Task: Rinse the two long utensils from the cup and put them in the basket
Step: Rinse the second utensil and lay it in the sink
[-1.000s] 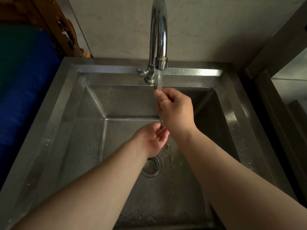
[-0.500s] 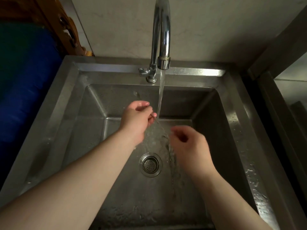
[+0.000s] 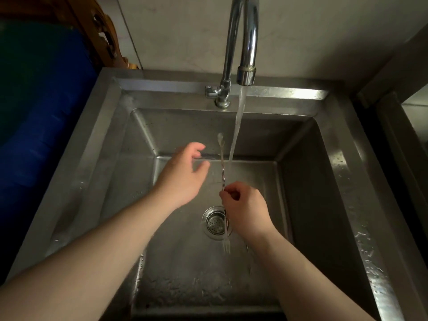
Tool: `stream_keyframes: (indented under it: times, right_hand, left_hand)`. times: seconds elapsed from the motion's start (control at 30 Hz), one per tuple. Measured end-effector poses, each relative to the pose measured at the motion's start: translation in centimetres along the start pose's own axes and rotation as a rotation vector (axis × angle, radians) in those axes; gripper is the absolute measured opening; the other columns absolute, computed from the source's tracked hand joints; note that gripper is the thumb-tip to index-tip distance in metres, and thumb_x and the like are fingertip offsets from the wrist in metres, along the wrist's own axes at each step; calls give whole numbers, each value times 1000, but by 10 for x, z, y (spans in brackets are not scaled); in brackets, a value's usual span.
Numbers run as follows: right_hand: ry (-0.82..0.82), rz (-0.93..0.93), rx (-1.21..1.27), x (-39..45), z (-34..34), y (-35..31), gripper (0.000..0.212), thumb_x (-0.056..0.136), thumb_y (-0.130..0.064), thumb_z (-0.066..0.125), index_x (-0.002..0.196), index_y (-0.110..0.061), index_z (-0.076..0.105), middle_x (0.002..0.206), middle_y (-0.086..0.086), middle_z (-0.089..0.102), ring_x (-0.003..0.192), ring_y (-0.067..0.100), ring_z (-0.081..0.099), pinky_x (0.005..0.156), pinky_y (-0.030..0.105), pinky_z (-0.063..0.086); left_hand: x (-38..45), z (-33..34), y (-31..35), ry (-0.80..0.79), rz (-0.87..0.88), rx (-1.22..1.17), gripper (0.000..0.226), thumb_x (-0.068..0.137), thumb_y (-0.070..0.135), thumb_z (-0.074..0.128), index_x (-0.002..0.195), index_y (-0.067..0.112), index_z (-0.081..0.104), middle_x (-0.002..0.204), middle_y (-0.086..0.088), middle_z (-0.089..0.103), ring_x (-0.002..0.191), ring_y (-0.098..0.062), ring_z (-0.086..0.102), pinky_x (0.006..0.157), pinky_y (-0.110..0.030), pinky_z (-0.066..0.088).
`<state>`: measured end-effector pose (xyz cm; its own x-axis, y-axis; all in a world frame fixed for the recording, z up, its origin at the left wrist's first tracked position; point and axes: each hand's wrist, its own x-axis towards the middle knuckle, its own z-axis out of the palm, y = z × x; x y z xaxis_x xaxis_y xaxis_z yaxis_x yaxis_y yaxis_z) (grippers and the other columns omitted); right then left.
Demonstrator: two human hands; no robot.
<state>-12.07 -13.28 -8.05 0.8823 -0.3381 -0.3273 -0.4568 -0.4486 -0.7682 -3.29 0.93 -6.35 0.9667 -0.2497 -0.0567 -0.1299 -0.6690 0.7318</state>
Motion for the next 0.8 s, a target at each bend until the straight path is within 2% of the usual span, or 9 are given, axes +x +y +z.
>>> stream_keyframes:
  times: [0.07,0.13,0.2,0.27,0.4,0.53,0.67,0.73,0.8]
  right_hand:
    - [3,20,-1,1,8,5,14,91,-23,60,85,-17,70,69,-4,68,71,19,65,61,28,49]
    - [14,36,2,4,16,12,15,92,-21,58,86,-15,70,71,-1,69,71,22,66,65,32,51]
    - [39,54,-14,8,24,21,17,93,-20,56,87,-13,70,71,0,68,71,24,65,65,32,50]
    - [56,88,-54,13,34,34,18,93,-19,55,89,-11,71,75,3,69,75,23,62,64,30,45]
    - [46,181,-113,21,58,71,18,92,-17,53,92,-10,69,88,12,72,86,31,63,68,30,44]
    - [19,312,-176,30,88,114,20,94,-15,48,98,-8,66,98,16,69,78,28,53,67,27,38]
    - [-63,408,-249,35,108,149,25,95,-14,45,108,-5,64,110,17,67,99,34,62,75,30,44]
    - [-69,445,-251,35,113,161,24,96,-14,47,110,-5,64,111,17,68,102,33,64,71,26,40]
    - [-50,477,-258,35,115,168,27,96,-7,44,113,-1,64,114,19,67,105,35,64,72,28,44]
  left_hand:
    - [0,-24,-24,97,109,309,34,90,24,59,123,14,59,123,-8,60,114,-25,53,94,-29,37]
    - [-1,-48,-54,110,140,591,38,88,25,59,123,10,59,129,-14,55,123,-34,44,99,-45,37]
    - [-6,-63,-80,36,62,779,45,87,30,60,128,13,56,143,-15,44,137,-38,28,105,-55,31]
    - [-13,-70,-100,-50,-4,899,52,88,37,58,134,14,51,153,-17,32,143,-39,15,112,-57,20]
    - [-14,-75,-109,-27,-21,855,52,88,37,56,135,14,52,155,-16,30,144,-36,16,114,-54,19]
    - [-12,-73,-112,31,-7,784,48,86,35,56,130,16,55,151,-11,37,143,-32,18,114,-52,20]
    - [-12,-72,-113,54,12,742,48,83,40,51,125,17,59,146,-9,44,142,-32,22,114,-50,21]
    - [-12,-72,-113,58,18,733,51,81,44,47,123,18,61,144,-8,46,141,-32,23,114,-49,21]
    - [-13,-73,-112,62,22,726,53,79,45,46,121,17,62,143,-8,48,141,-32,23,113,-49,22]
